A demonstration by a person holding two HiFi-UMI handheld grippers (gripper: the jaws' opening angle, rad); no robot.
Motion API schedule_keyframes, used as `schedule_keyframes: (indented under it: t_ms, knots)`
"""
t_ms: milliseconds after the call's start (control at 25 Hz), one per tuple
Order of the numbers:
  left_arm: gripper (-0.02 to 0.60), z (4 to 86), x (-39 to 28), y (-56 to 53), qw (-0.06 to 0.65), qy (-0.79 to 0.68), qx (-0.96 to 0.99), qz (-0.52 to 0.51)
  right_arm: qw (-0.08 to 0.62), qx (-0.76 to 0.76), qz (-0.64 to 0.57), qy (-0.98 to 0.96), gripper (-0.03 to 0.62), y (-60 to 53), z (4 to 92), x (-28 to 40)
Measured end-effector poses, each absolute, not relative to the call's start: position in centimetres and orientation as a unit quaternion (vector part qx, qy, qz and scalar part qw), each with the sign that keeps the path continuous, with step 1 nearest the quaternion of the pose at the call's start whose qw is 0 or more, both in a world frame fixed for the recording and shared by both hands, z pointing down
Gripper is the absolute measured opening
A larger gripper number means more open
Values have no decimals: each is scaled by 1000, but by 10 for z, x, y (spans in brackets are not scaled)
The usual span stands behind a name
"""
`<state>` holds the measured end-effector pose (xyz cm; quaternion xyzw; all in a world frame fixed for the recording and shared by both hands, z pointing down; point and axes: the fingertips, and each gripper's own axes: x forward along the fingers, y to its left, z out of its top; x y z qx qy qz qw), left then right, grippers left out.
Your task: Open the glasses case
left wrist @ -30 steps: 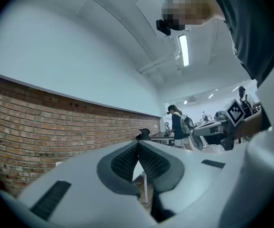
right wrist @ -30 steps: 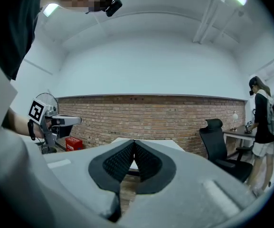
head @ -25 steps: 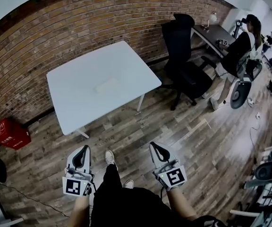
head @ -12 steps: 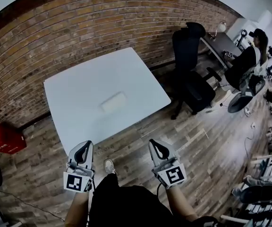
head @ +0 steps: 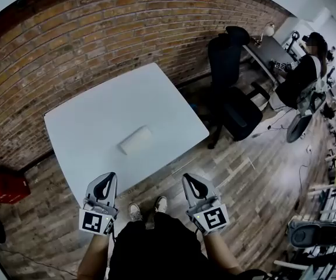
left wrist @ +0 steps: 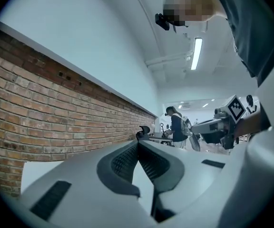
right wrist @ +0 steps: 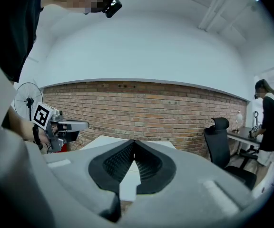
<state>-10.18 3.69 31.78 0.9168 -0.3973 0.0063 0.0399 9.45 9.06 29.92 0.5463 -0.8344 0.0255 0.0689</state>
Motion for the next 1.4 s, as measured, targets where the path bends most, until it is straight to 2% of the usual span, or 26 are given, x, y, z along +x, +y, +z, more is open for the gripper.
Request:
schedule_keyframes:
  t_ms: [400, 960, 1040, 1200, 1400]
  knots:
    - [6, 306, -100, 8, 20, -455, 890, 13, 64, 484, -14, -873, 5, 26, 294, 108]
    - [14, 388, -91, -9, 87, -476, 872, 72, 117, 391, -2, -913, 5, -10, 350, 81]
    - [115, 401, -86, -14, 95, -470, 874, 81, 118, 387, -1, -915, 5, -17, 356, 80]
    - [121, 439, -81, -21, 115, -459, 874, 107, 119, 376, 3, -919, 5, -27, 368, 74]
    - [206, 496, -75, -44, 146, -444, 869, 163, 154, 348, -12, -925, 5, -40, 396, 67]
